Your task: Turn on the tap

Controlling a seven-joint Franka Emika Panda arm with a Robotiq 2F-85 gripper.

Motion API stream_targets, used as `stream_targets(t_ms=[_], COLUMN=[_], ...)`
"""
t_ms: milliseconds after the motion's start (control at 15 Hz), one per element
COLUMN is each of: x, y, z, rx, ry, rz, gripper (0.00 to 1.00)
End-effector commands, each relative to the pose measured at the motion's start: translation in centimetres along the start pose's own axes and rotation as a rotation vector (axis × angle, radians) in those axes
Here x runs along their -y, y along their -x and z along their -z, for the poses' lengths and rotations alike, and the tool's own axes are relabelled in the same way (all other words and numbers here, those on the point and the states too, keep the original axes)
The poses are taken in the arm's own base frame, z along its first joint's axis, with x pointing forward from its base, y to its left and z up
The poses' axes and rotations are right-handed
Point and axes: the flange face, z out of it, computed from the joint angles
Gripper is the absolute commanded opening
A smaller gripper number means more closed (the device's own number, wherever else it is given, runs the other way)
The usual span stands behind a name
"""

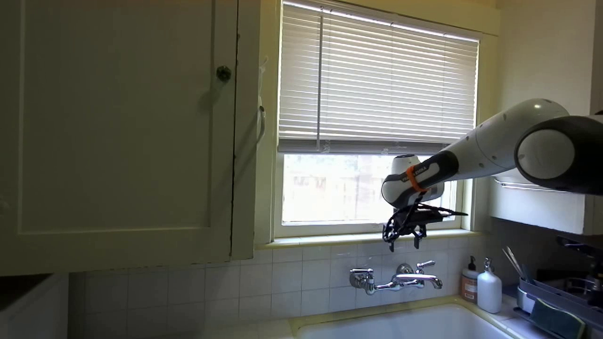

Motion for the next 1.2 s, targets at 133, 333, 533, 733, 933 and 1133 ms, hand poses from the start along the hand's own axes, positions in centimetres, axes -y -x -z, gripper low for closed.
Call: stream_targets(t_ms=[133,333,533,733,933,1133], x=[-3.2,-4.0,-2.9,-3.2,-4.3,-5.9], y=[-0.8,-1.2,-0.9,-1.6,-2.1,-2.6], z=[-0.8,-0.9,-1.6,-3.2,-4.4,-5.1], rx=[0.069,0.08,0.041,0.0,-0.01,-0.012], ry=[0.036,0.043,0.033,0.016,-0.007,-0.05], rz=[0.028,0.032,0.105,0.162,0.168,0.157], gripper=[1.0,1.0,1.0,0.73,0.51,0.28])
